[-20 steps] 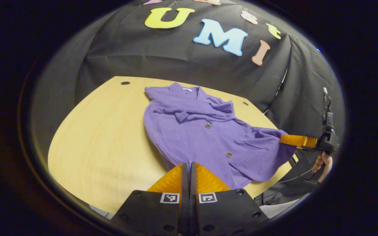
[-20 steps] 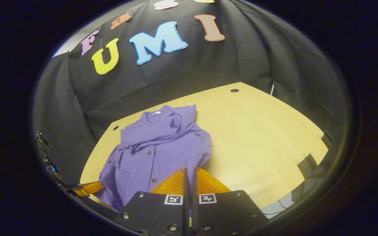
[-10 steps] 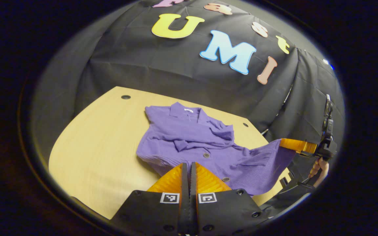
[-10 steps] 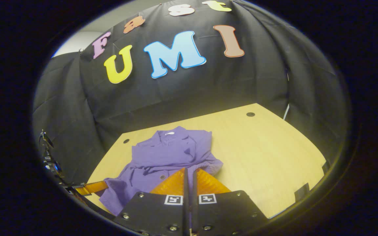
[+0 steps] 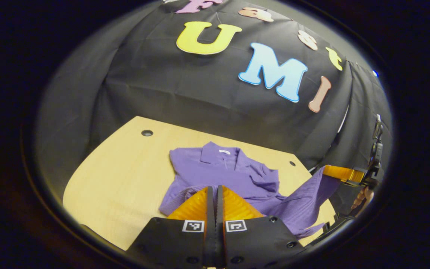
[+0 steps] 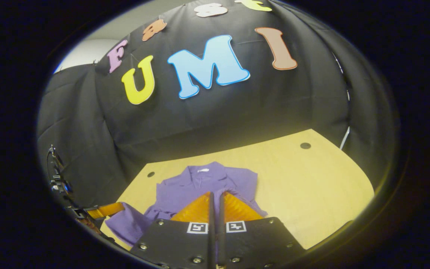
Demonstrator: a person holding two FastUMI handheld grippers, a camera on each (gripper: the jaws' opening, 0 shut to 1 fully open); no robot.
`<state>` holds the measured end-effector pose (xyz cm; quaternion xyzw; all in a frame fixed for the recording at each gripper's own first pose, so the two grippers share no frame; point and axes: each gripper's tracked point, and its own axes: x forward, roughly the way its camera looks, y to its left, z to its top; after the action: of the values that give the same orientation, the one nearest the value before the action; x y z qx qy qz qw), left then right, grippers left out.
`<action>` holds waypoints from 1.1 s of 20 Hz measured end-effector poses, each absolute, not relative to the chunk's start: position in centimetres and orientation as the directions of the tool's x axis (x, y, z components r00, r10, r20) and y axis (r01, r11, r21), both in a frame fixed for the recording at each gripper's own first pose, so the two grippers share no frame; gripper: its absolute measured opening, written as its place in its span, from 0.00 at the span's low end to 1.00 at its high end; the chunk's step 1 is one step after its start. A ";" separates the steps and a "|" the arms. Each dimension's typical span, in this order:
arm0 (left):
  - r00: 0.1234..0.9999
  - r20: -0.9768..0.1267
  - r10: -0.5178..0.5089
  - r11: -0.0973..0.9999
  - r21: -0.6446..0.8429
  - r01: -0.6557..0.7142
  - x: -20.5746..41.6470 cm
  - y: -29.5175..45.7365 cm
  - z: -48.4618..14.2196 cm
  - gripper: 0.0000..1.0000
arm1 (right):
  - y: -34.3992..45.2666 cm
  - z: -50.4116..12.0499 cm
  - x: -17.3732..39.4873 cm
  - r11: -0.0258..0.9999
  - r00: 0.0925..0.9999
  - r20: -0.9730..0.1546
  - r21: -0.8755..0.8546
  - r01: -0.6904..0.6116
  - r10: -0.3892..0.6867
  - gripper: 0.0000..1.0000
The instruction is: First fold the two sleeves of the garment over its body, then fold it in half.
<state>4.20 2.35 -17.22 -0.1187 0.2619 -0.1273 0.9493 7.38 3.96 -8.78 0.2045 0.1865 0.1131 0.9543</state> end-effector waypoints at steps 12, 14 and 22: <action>0.891 -0.425 -0.159 0.973 -0.219 0.069 21.5 3.6 -16.9 0.06 | 1.9 -9.2 22.2 0.907 0.910 -0.307 0.395 -0.146 0.280 0.02; 0.888 -0.438 -0.143 0.981 -0.184 0.067 24.1 3.2 -18.0 0.05 | 2.0 -10.3 24.7 0.915 0.911 -0.318 0.381 -0.131 0.263 0.03; 0.898 -0.436 -0.056 0.997 -0.078 0.025 31.2 2.9 -21.7 0.06 | 1.0 -16.0 31.7 0.954 0.905 -0.389 0.295 -0.055 0.172 0.03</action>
<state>31.23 2.92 -21.66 -0.0351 0.2248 -0.0209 0.9735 31.69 1.05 -16.03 0.1397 0.2097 0.0587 0.9660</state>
